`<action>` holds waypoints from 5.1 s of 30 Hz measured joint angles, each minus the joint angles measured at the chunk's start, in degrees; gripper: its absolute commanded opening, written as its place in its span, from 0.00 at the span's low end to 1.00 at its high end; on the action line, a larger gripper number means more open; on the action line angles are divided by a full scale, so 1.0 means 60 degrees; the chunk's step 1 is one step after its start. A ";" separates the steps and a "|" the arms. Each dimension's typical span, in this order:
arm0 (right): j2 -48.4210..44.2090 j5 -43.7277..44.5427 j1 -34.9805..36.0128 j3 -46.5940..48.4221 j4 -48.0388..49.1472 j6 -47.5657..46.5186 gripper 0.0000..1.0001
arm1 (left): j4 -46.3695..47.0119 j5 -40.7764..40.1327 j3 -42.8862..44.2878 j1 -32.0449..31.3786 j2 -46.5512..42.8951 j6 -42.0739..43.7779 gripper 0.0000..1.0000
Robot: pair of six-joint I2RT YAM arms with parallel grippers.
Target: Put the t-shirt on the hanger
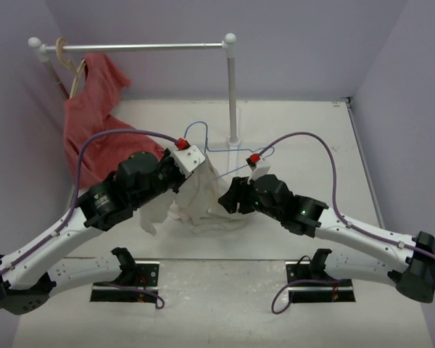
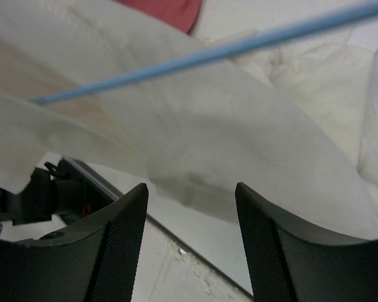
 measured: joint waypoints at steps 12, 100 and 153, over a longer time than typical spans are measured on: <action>0.1511 0.1552 0.0279 0.0995 0.0082 0.0794 0.52 | 0.0354 0.0576 -0.0004 0.0000 -0.0391 -0.0023 0.00; -0.2517 -0.0309 -0.5438 0.1059 -0.2604 -0.1504 0.00 | 0.1408 0.1389 -0.2200 -0.0102 -0.1677 0.0878 0.00; -0.2540 -0.3665 -0.3791 0.5445 -0.4686 -0.4689 0.79 | 0.3946 0.4702 -0.0729 -0.0244 0.0325 -0.0036 0.00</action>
